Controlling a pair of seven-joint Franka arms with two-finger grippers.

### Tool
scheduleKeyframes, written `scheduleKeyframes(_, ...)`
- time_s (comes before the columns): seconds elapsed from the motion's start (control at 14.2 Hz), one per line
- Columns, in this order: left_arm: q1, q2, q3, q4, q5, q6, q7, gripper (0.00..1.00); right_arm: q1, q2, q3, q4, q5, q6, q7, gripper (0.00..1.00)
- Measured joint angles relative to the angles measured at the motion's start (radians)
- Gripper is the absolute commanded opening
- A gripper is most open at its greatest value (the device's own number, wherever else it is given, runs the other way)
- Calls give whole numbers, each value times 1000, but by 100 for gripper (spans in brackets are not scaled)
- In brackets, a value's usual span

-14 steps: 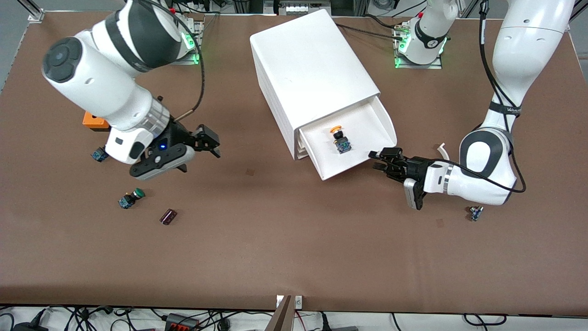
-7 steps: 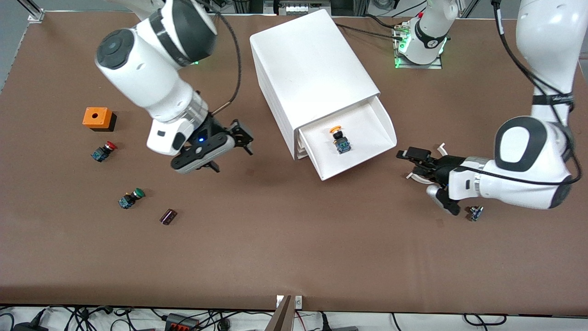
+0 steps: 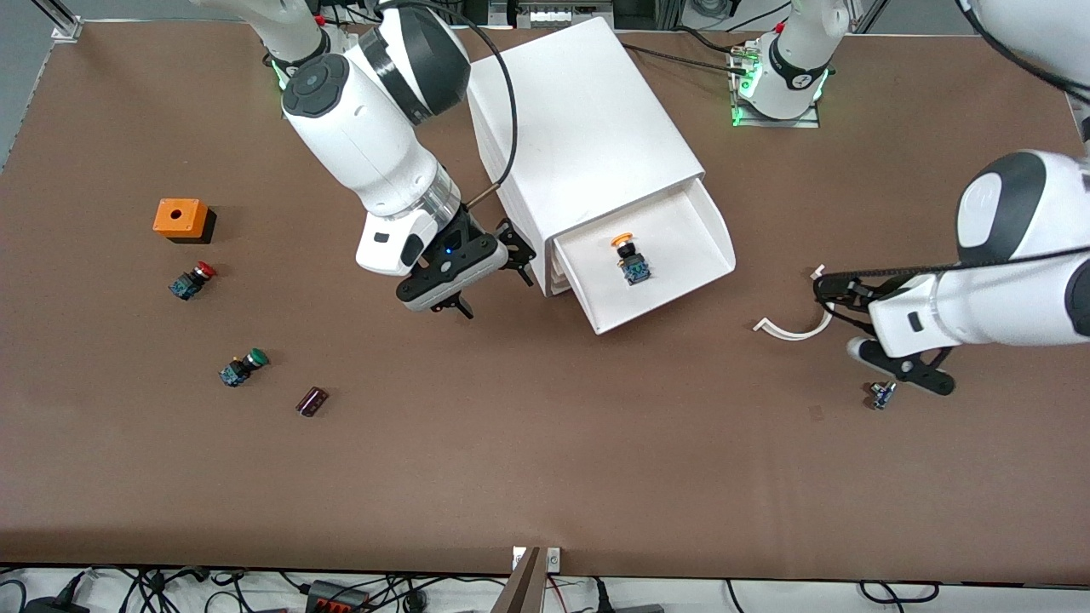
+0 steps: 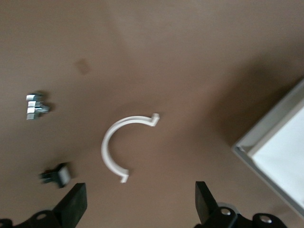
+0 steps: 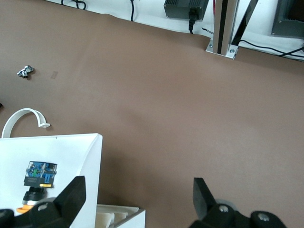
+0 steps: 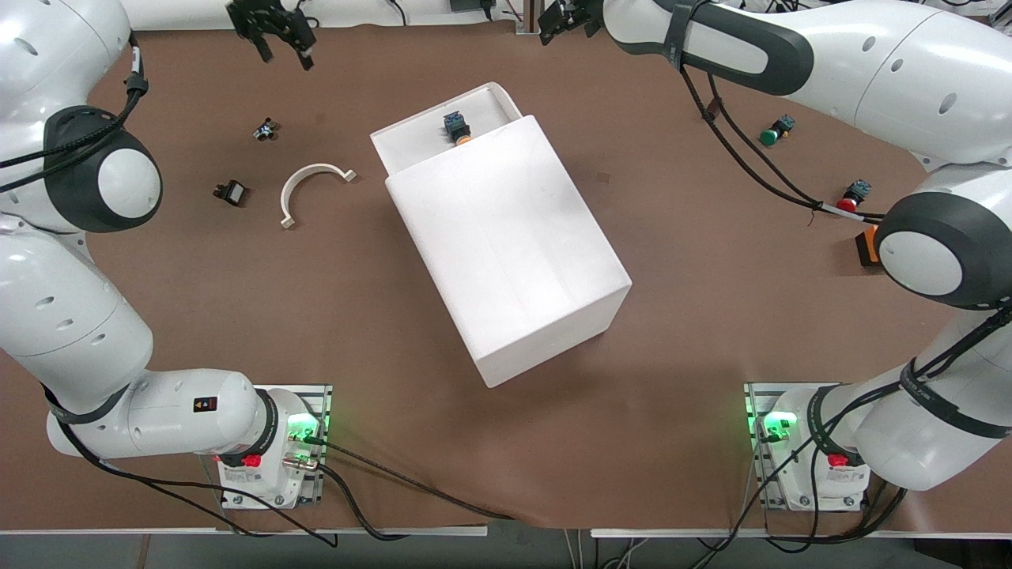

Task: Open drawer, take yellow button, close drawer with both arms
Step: 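Reach the right gripper into the drawer while the left gripper withdraws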

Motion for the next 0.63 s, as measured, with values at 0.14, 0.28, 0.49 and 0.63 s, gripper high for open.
scheduleKeyframes(0.14,2,-22,5,57,44,-1,-4,100,26,25,0,43,0,0,0,100)
scheduleKeyframes(0.28,11,-31,12,116,47,-5,-5,100,73,61,-1,86,0,1,3,100)
scheduleKeyframes(0.49,18,-31,21,154,47,-8,-51,100,123,133,-2,147,0,15,8,100)
scheduleKeyframes(0.63,16,-31,20,155,47,-8,-116,100,137,178,-2,185,0,18,8,100)
